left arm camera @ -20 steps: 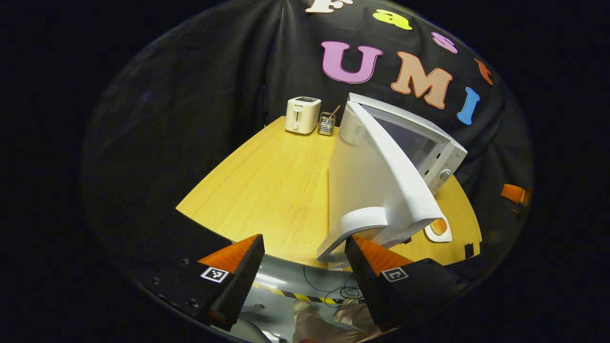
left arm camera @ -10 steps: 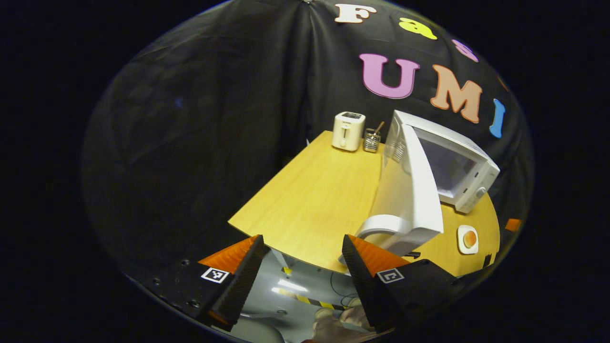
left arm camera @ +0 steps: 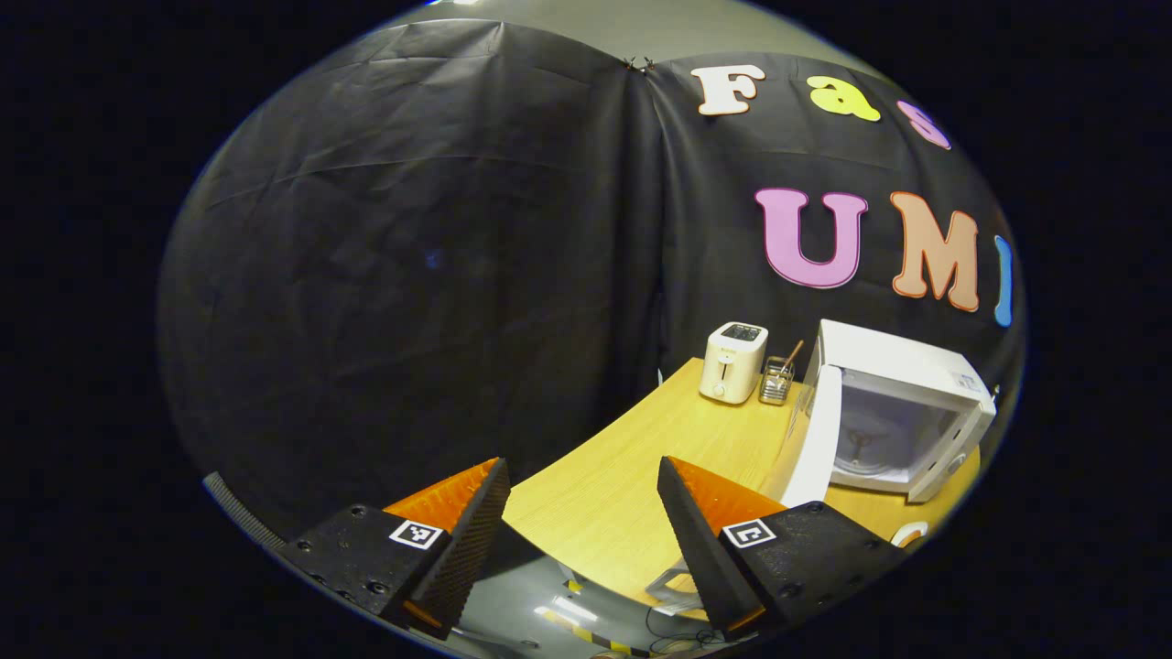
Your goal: Open the microwave oven with the left hand, put the food in, and close the microwave oven.
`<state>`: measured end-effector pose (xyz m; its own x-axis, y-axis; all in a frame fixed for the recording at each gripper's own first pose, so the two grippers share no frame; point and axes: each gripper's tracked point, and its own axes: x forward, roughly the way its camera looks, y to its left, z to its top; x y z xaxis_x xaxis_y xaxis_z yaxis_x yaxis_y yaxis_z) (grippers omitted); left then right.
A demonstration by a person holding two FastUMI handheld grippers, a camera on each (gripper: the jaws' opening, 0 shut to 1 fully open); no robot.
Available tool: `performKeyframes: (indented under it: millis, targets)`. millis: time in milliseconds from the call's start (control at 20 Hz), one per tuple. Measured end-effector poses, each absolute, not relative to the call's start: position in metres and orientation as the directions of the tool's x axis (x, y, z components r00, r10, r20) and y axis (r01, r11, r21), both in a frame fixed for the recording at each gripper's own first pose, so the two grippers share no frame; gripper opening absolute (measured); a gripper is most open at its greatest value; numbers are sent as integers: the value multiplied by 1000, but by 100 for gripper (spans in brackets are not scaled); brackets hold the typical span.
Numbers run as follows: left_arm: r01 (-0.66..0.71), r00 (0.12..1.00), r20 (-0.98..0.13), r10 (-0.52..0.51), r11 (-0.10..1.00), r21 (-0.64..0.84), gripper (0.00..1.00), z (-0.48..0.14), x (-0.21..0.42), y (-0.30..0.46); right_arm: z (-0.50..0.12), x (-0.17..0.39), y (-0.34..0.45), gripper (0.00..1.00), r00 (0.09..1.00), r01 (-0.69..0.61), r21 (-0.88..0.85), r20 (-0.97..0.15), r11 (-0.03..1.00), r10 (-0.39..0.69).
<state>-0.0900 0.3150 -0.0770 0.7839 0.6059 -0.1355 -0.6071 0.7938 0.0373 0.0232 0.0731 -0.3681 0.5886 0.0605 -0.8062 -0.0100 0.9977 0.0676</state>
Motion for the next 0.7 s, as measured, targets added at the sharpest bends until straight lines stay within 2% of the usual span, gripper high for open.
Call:
performKeyframes:
  millis: [100,200,250,300,400,500,550,600,700]
  targets:
    - [-618,782,-108,614,786,-9,92,-67,-83,303,-385,32,72,99,535,-35,68,-842,997,76]
    - [-636,771,-96,630,770,-54,95,-62,-82,295,-401,41,68,98,482,-64,57,-873,996,81]
    - [-649,760,-92,643,758,-66,95,-59,-82,294,-407,44,68,90,463,-77,49,-883,996,79]
    - [-663,748,-89,657,745,-70,95,-58,-84,294,-412,49,66,90,448,-89,31,-892,996,68]
    - [-686,727,-91,680,726,-56,95,-56,-86,294,-422,54,61,90,423,-100,-1,-905,995,42]
    - [-706,707,-97,701,708,-28,95,-55,-86,295,-427,54,69,91,401,-95,33,-914,995,69]
    - [-709,704,-95,704,705,-20,92,-53,-84,292,-428,55,72,91,398,-96,41,-914,995,76]
    - [-710,702,-96,706,704,-16,95,-52,-87,290,-430,55,71,90,394,-99,36,-916,994,73]
    - [-707,705,-97,703,707,-17,95,-50,-85,286,-434,56,69,90,385,-107,20,-921,994,60]
